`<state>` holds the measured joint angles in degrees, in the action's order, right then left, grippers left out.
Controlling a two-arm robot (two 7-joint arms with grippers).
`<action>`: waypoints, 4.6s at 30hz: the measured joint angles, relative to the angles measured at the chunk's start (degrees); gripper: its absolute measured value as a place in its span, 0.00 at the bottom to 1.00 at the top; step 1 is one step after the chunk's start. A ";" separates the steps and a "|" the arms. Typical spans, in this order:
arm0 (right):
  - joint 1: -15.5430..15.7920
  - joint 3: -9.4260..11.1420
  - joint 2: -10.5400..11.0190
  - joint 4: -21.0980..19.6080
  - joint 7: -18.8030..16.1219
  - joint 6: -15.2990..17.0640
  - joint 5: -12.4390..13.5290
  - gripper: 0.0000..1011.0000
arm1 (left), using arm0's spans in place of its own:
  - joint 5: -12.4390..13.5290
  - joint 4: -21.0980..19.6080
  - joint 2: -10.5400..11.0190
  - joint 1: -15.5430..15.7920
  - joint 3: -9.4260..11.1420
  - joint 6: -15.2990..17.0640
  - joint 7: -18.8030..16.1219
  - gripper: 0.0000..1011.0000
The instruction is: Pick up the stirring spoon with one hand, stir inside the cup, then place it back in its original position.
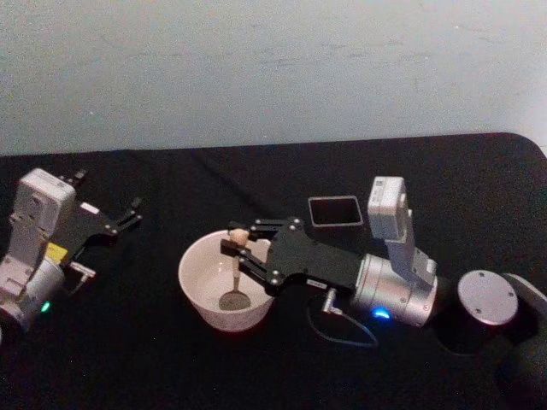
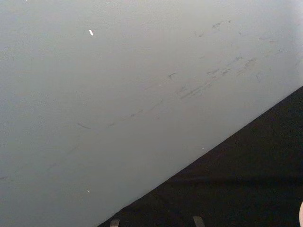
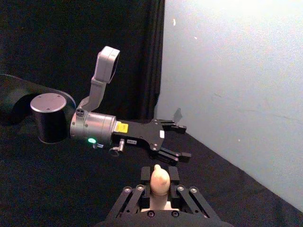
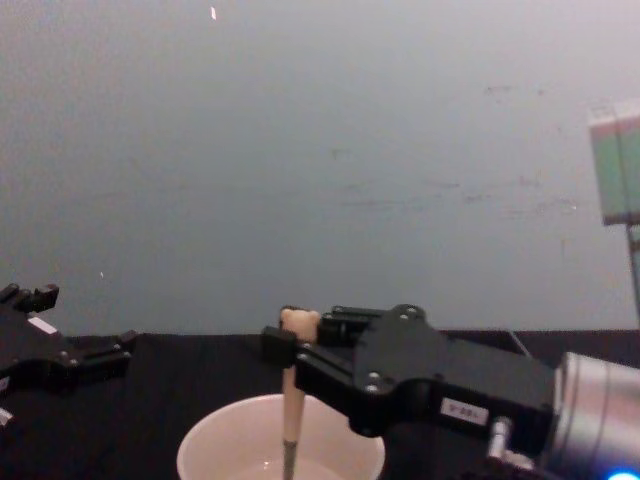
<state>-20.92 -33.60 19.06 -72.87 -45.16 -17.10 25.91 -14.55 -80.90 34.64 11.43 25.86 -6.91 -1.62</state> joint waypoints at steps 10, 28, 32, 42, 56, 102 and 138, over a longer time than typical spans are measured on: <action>-2.78 -0.95 -2.70 4.27 1.21 -1.19 -1.21 0.21 | 0.00 0.00 0.00 0.00 0.00 0.00 0.00 0.99; -3.74 1.11 -2.89 6.70 3.88 -1.94 -2.88 0.21 | 0.00 0.00 0.00 0.00 0.00 0.00 0.00 0.99; -2.93 1.51 -2.09 5.62 4.02 -1.57 -2.91 0.21 | 0.00 0.00 0.00 0.00 0.00 0.00 0.00 0.99; -0.15 2.10 0.41 1.51 3.61 -0.34 -2.34 0.21 | 0.00 0.00 0.00 0.00 0.00 0.00 0.00 0.99; 0.89 0.29 0.06 -0.70 1.65 0.68 -0.62 0.21 | 0.00 0.00 0.00 0.00 0.00 0.00 0.00 0.99; -2.20 1.79 -0.31 2.82 4.17 2.76 -2.46 0.21 | 0.00 0.00 0.00 0.00 0.00 0.00 0.00 0.99; -3.71 -1.78 -2.58 3.26 2.42 4.01 -0.13 0.21 | 0.00 0.00 0.00 0.00 0.00 0.00 0.00 0.99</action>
<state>-24.63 -35.38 16.48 -69.61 -42.74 -13.09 25.78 -14.55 -80.90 34.65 11.43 25.86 -6.91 -1.62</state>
